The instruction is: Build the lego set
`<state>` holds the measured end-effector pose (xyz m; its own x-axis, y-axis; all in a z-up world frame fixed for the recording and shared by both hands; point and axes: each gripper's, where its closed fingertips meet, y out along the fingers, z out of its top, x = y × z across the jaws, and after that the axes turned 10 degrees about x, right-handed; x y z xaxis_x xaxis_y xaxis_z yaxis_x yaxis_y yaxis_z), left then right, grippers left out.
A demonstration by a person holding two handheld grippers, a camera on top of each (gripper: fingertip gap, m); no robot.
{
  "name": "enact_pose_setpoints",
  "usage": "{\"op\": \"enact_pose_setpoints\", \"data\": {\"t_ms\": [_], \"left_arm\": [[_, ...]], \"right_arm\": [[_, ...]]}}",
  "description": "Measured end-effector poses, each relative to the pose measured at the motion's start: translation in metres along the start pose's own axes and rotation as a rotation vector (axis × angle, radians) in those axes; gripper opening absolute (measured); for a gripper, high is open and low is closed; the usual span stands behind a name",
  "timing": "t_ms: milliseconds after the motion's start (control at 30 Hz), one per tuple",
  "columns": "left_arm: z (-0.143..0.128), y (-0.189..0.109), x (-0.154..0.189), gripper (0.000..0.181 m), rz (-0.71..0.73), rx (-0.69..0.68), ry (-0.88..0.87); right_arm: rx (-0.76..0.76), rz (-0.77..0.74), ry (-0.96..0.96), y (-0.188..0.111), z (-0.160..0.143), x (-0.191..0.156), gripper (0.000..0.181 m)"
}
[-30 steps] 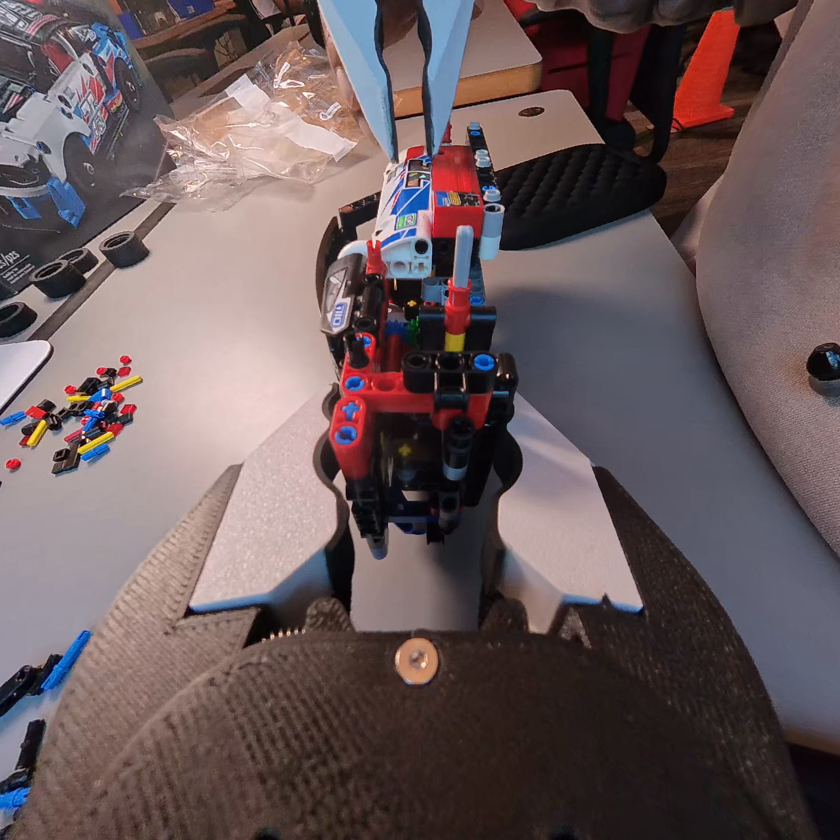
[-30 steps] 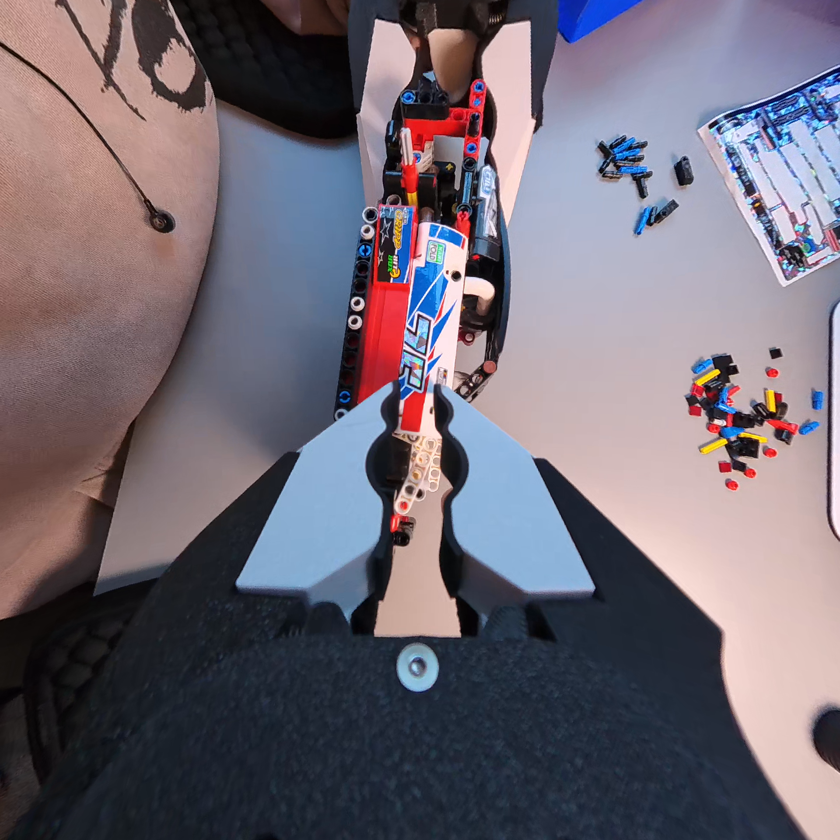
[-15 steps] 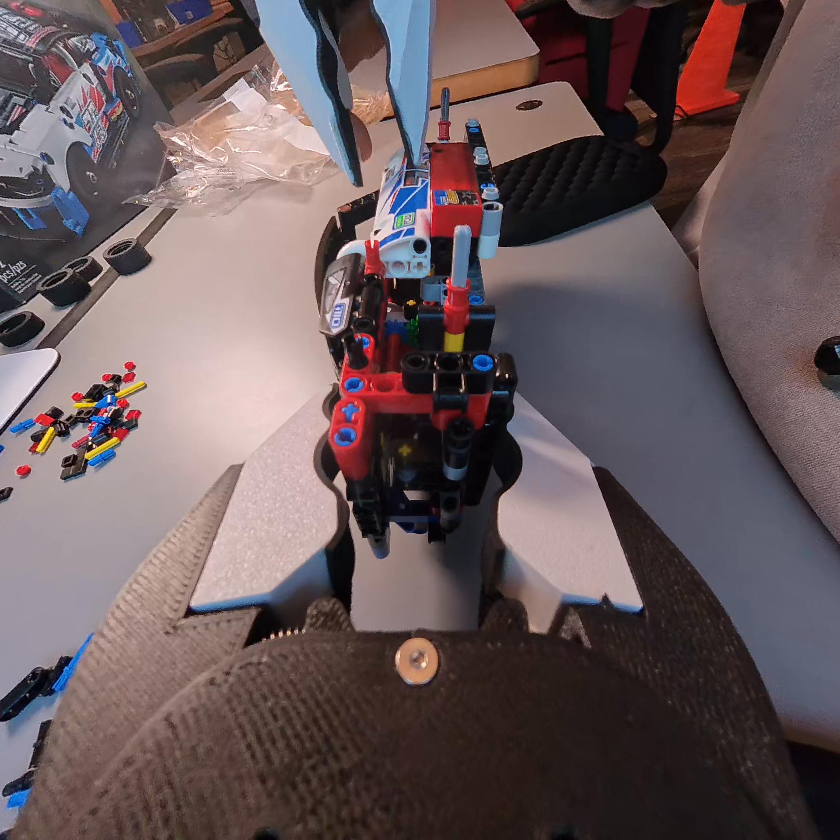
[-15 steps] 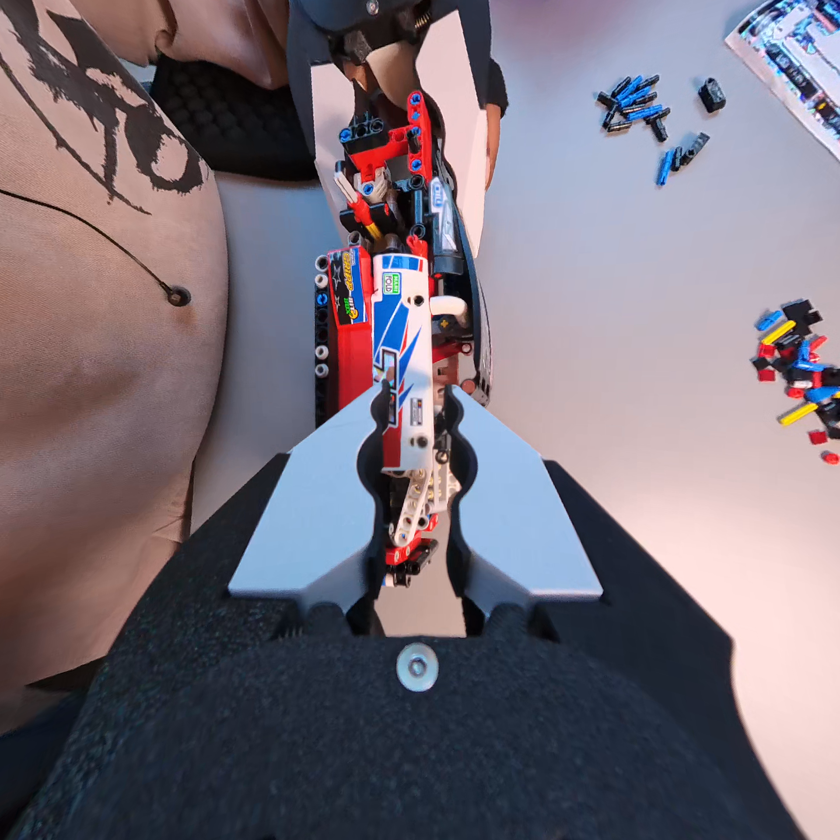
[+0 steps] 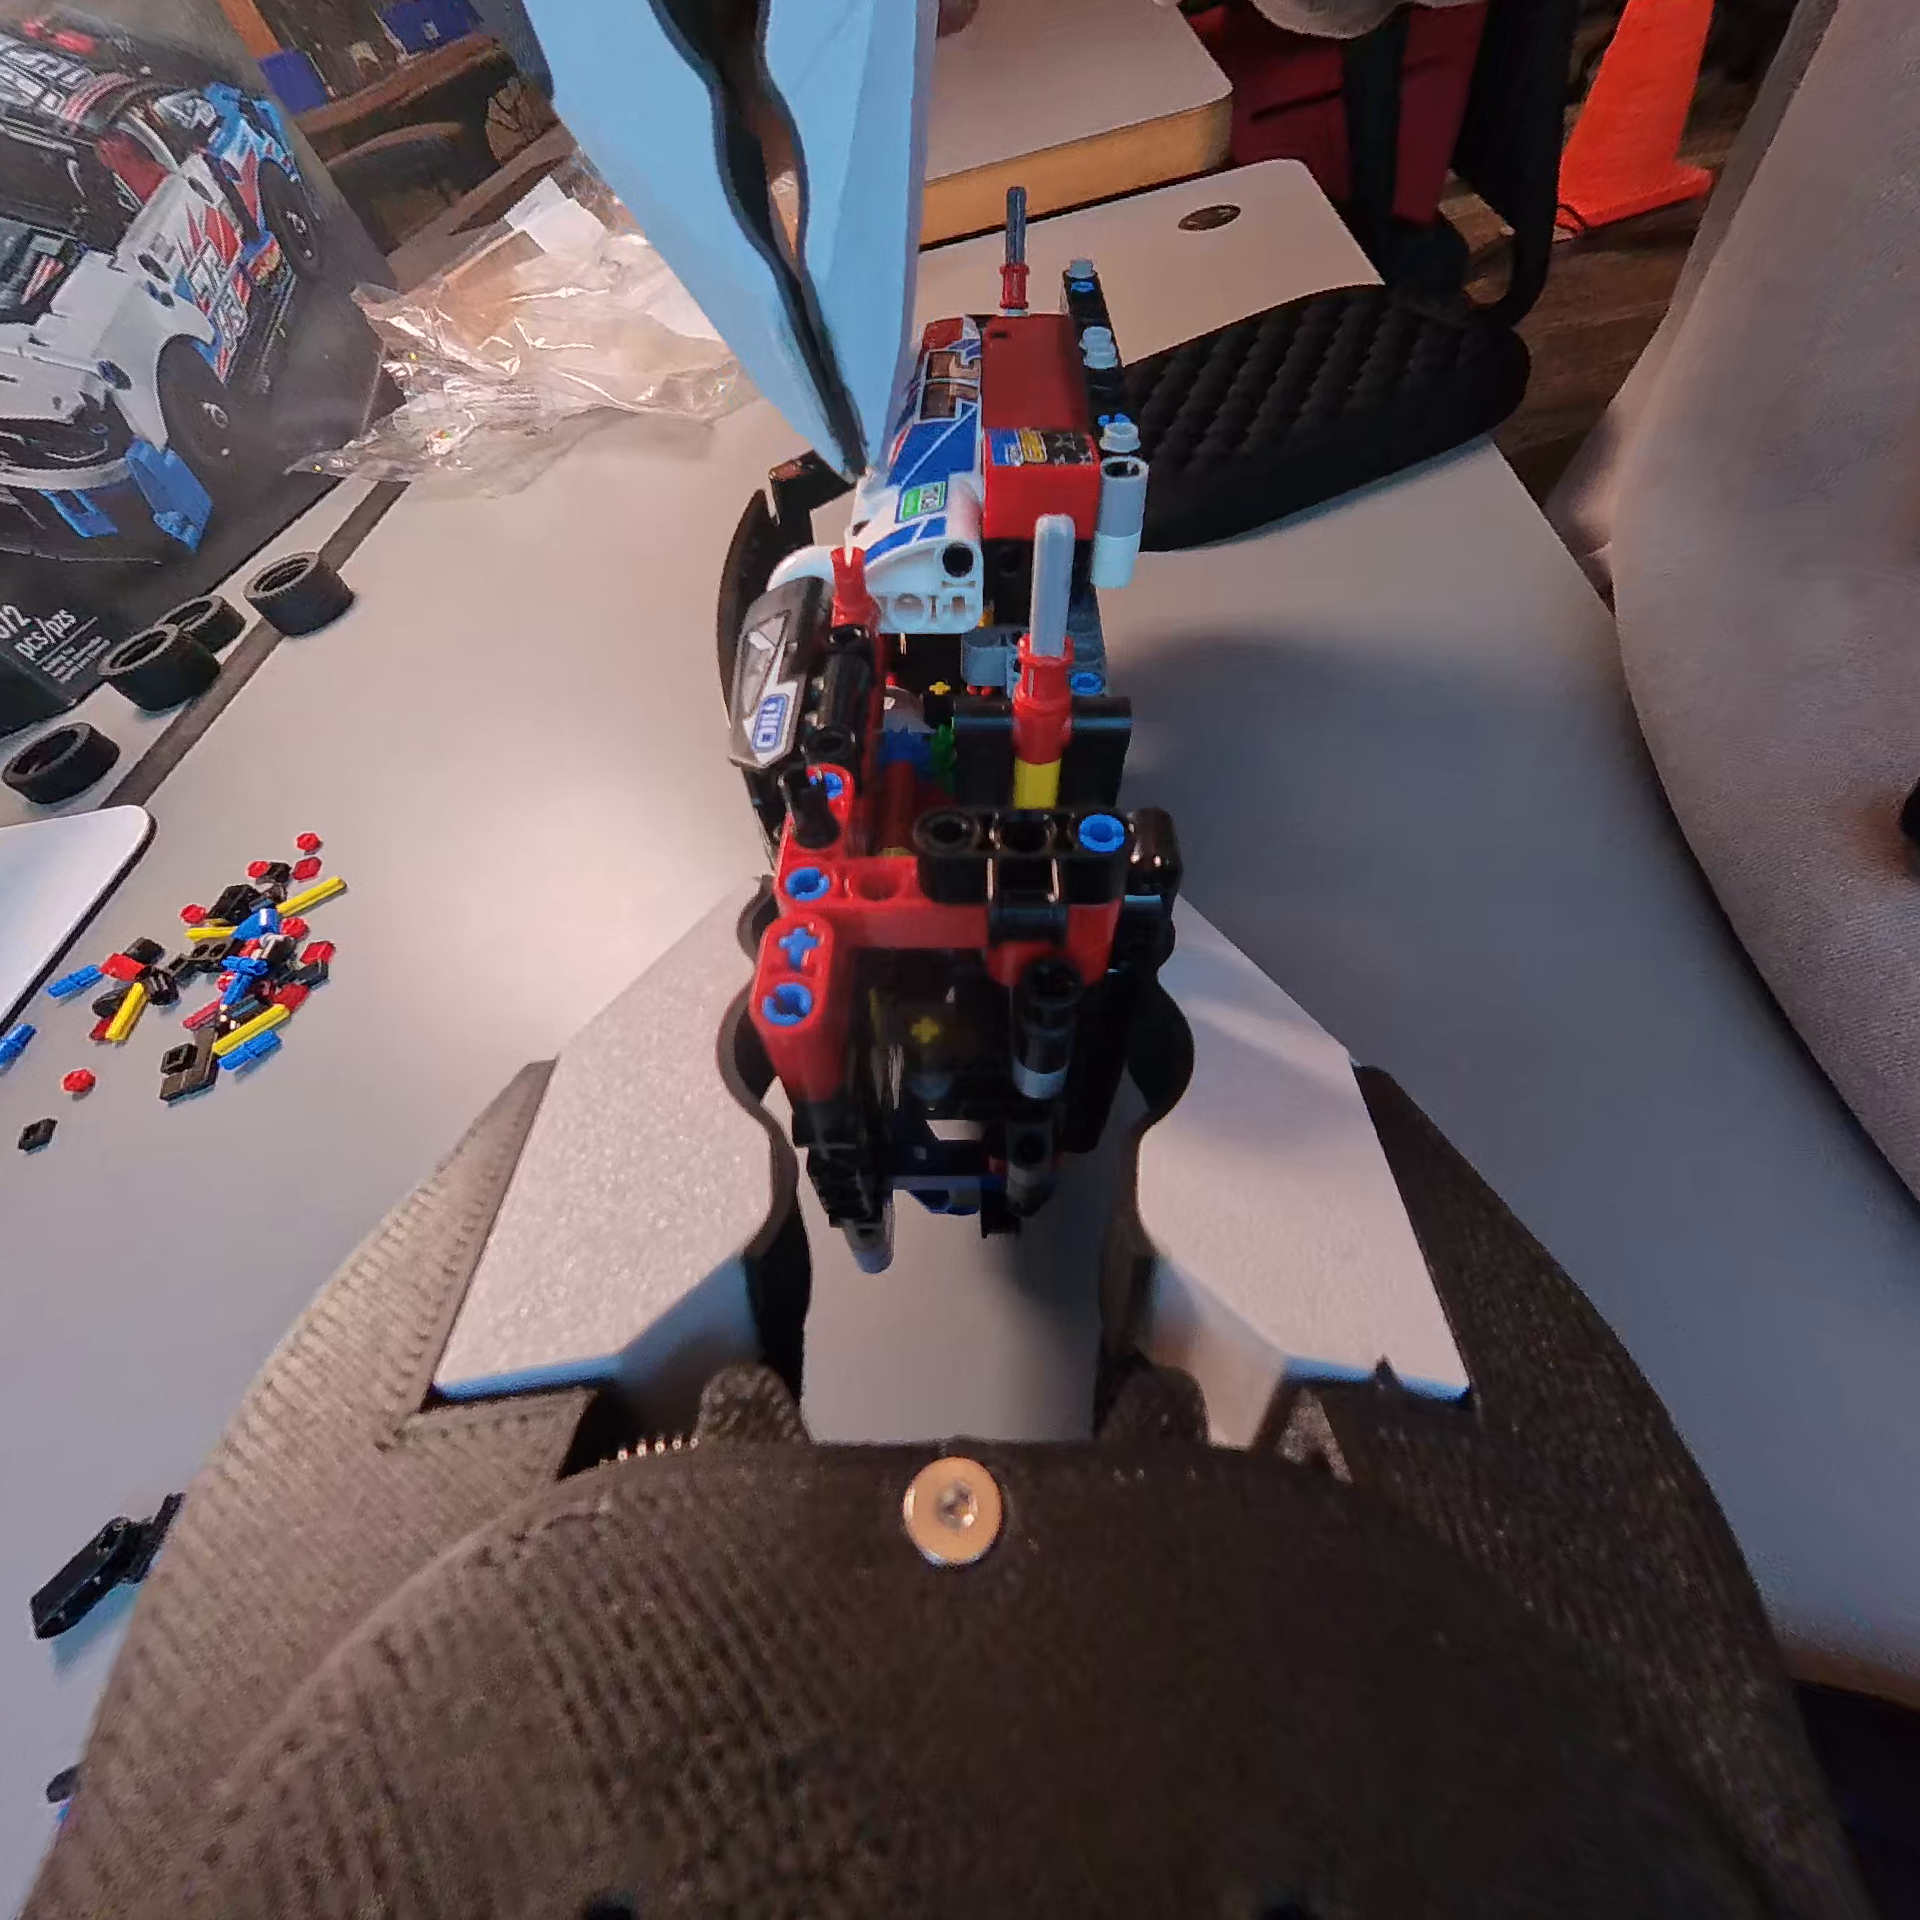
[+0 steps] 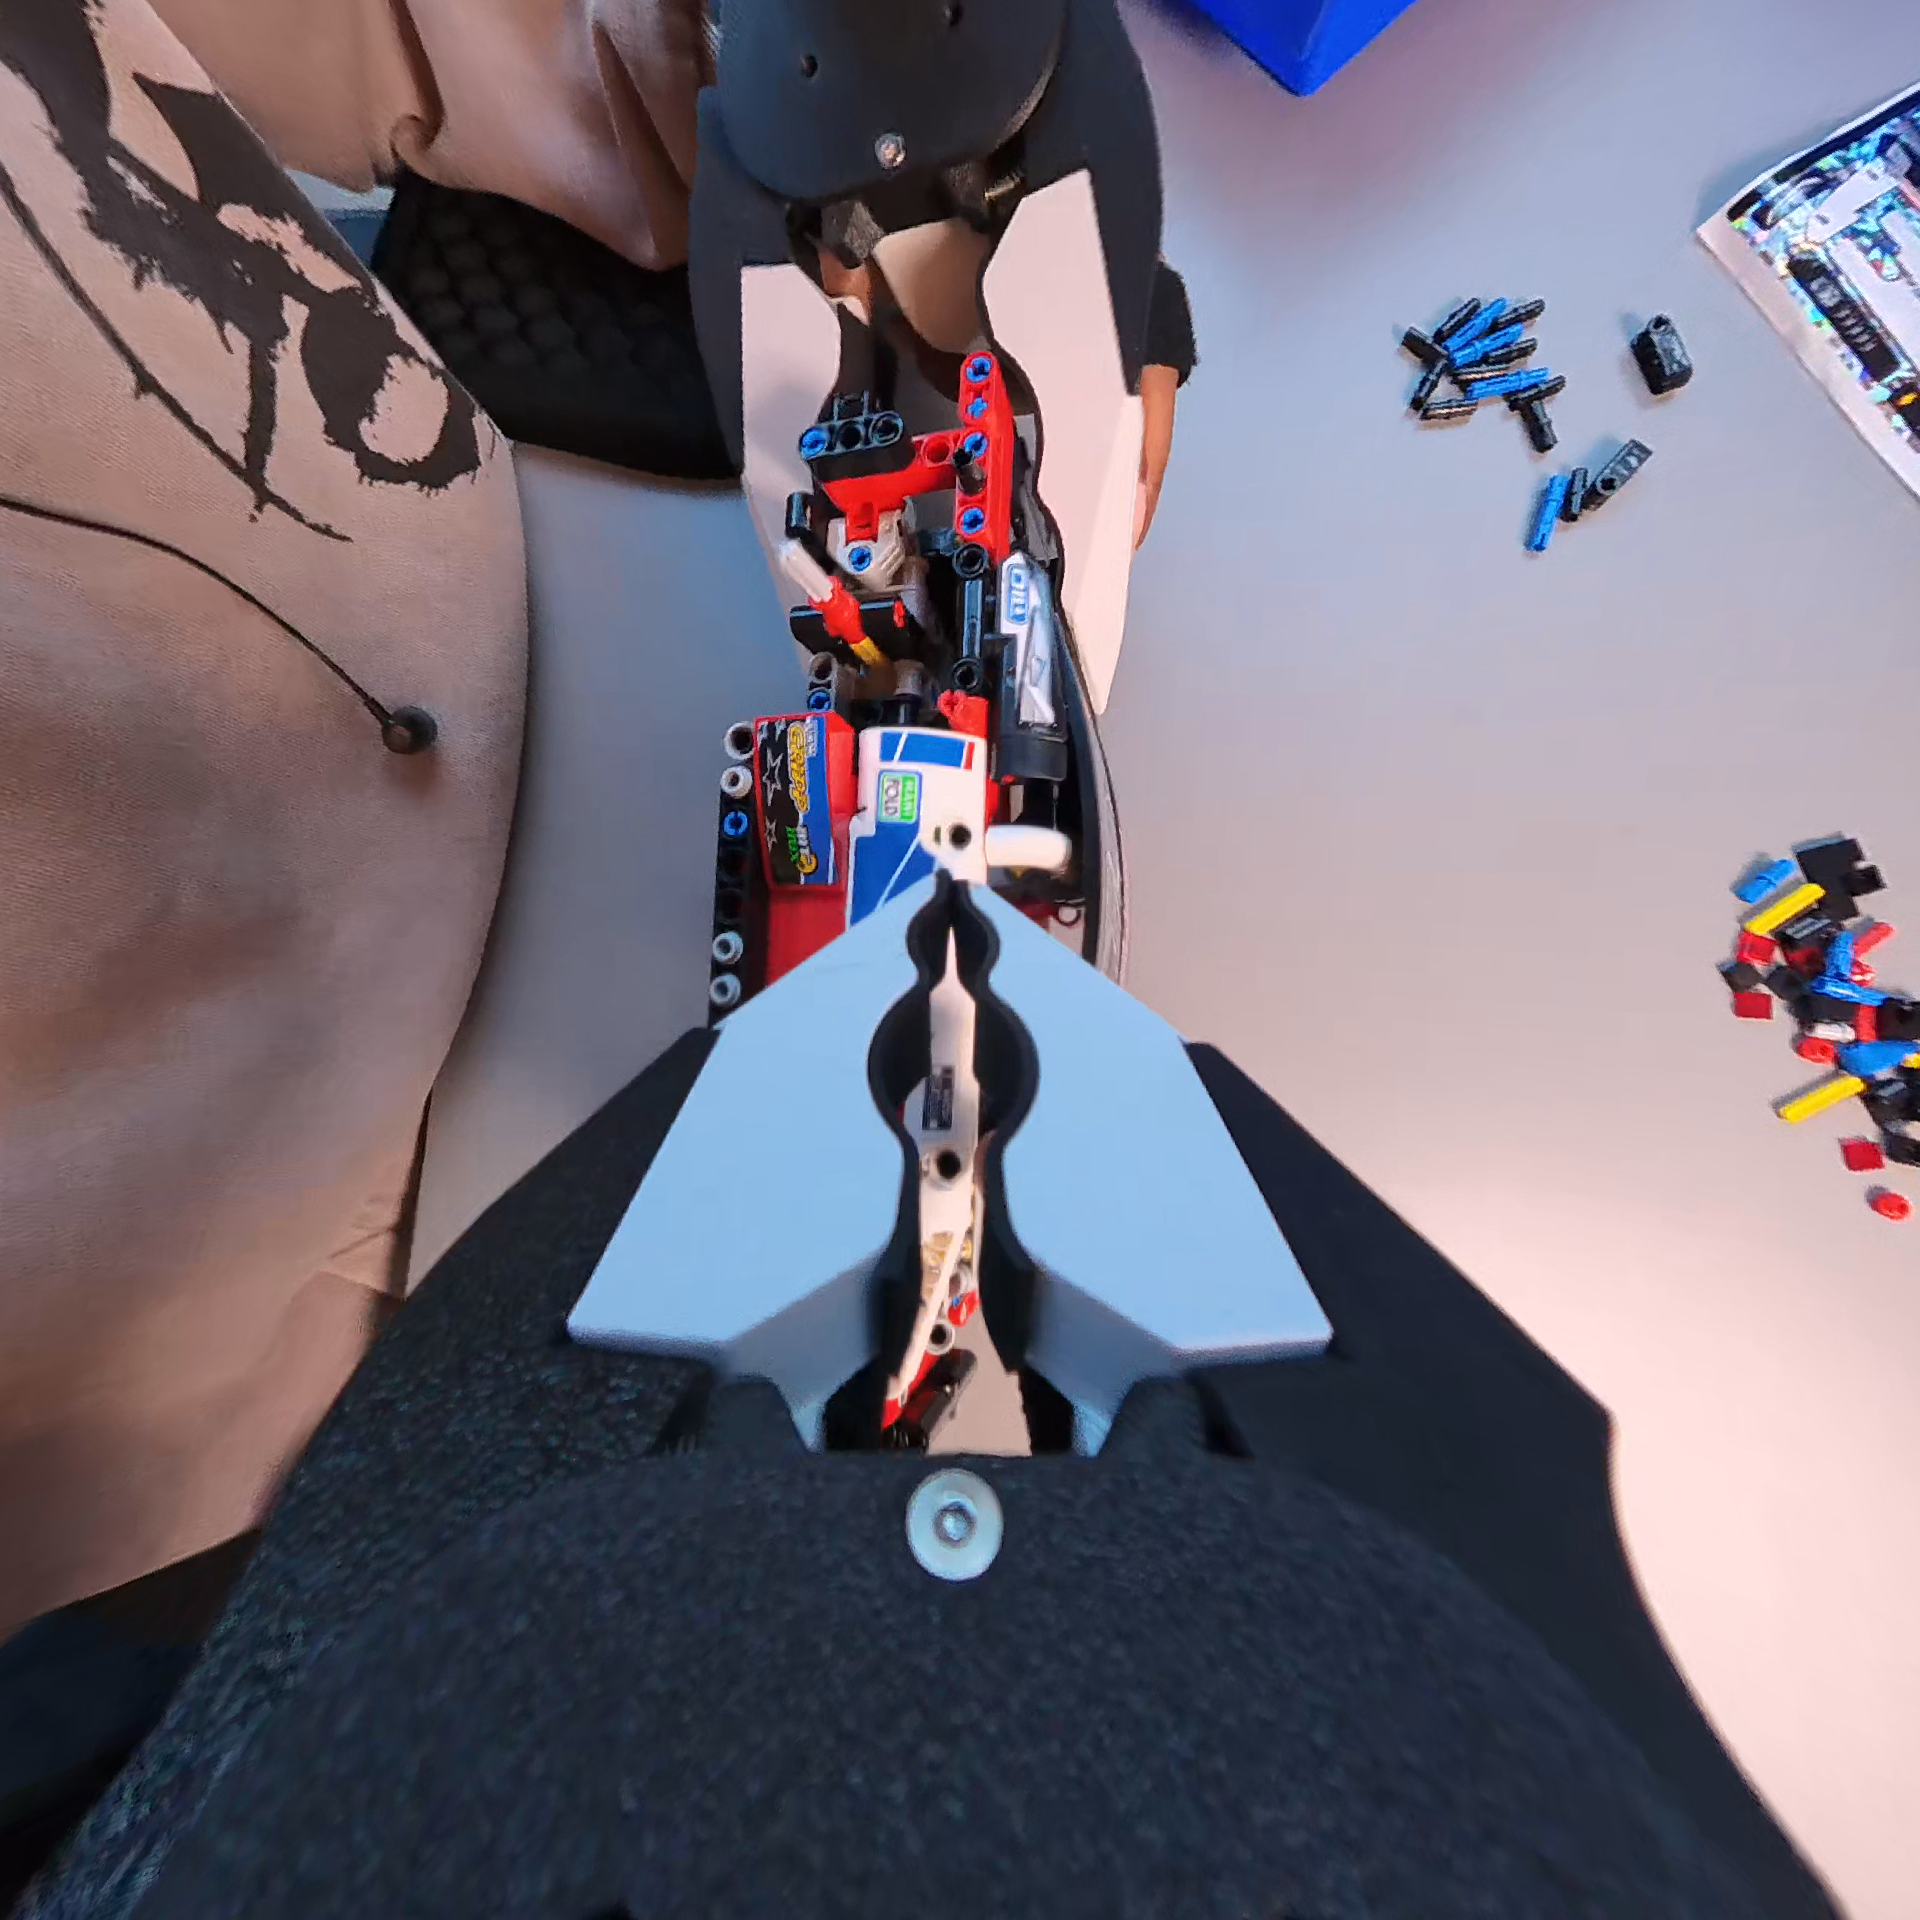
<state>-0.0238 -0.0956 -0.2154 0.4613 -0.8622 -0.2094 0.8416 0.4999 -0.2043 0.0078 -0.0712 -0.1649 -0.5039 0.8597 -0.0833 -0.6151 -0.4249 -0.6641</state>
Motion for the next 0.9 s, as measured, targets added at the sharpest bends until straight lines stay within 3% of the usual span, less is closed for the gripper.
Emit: {"op": "enact_pose_setpoints", "data": {"t_ms": [467, 667, 767, 900], "left_arm": [[0.0, 0.0, 0.0, 0.065, -0.002, 0.007, -0.011], [0.0, 0.0, -0.001, 0.065, 0.0, 0.011, -0.018], [0.0, 0.0, 0.0, 0.065, 0.002, 0.012, -0.003], [0.001, 0.0, 0.001, 0.064, 0.008, 0.013, 0.041]], "right_arm": [[0.024, -0.064, 0.045, -0.042, -0.039, -0.01, 0.0], [-0.02, -0.108, 0.021, -0.044, -0.058, -0.011, 0.0], [0.125, -0.121, 0.042, -0.056, -0.038, -0.013, 0.0], [0.168, -0.209, -0.005, -0.069, -0.046, -0.014, 0.037]]}}
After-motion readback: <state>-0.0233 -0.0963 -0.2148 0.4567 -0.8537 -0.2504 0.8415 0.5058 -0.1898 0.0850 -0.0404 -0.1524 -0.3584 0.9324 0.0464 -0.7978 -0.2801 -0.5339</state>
